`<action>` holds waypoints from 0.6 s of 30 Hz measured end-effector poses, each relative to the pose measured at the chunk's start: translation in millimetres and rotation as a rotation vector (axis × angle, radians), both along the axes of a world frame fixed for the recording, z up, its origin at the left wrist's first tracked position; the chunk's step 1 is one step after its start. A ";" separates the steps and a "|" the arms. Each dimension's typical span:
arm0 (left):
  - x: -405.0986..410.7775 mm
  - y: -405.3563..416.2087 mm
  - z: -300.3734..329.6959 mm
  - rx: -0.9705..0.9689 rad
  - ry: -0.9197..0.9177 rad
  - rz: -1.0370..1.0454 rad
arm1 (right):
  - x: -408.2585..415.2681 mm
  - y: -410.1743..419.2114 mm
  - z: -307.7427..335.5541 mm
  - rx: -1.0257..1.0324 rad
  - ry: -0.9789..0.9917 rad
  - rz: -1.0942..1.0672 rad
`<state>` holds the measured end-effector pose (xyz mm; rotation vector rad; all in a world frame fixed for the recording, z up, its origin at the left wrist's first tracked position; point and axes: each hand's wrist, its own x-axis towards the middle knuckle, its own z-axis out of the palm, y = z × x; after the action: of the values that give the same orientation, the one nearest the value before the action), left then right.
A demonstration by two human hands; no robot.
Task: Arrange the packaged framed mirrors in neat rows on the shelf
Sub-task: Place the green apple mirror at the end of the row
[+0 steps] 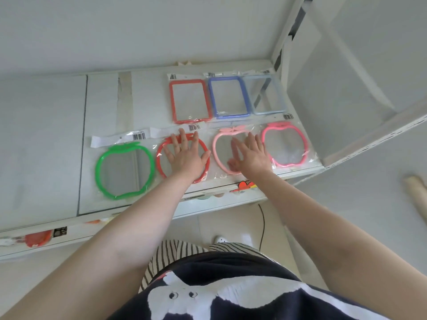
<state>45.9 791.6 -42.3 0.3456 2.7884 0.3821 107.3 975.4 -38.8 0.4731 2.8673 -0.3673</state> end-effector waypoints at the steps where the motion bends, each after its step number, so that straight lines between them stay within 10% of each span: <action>1: 1.2 1.0 -3.5 -0.015 0.009 0.001 | 1.2 3.6 -1.2 -0.016 -0.014 0.026; 18: 12.0 16.4 -5.2 0.014 0.156 -0.064 | 7.9 47.0 -4.5 -0.022 0.186 -0.063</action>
<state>57.9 808.0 -47.4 0.4858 2.9190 0.3745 115.1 1022.4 -43.2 0.5530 3.0291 -0.4772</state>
